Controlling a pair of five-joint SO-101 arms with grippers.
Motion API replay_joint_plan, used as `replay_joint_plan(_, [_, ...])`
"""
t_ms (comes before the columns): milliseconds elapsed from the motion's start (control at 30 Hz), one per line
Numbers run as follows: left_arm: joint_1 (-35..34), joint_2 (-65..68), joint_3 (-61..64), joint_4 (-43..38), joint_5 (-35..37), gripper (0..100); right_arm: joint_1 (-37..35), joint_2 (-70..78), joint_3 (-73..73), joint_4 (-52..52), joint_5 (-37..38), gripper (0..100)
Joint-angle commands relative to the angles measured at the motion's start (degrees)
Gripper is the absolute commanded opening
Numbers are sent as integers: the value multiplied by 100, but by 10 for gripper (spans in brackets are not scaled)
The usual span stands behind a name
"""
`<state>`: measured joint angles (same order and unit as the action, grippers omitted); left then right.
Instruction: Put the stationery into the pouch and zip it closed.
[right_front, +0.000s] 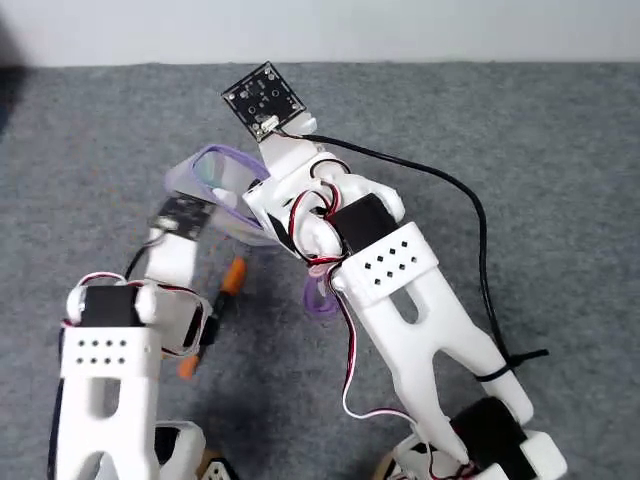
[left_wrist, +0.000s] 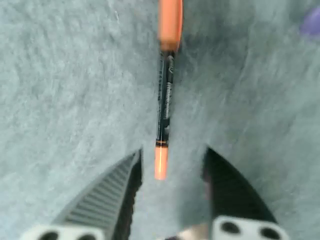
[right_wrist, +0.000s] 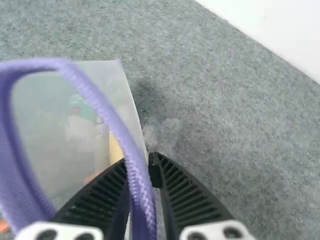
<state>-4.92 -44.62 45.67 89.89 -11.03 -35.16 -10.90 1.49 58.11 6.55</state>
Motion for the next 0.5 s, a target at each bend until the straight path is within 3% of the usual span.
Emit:
replay_joint_plan(0, [-211, -325, -163, 202, 193, 371, 66, -374, -202, -145, -44, 8])
replay_joint_plan(267, [-826, -1486, -927, 826, 202, 373, 40, -338, -185, -145, -35, 8])
replay_joint_plan(467, [-1371, -2382, -1552, 888, 246, 372, -365, -330, -185, -136, -9, 8])
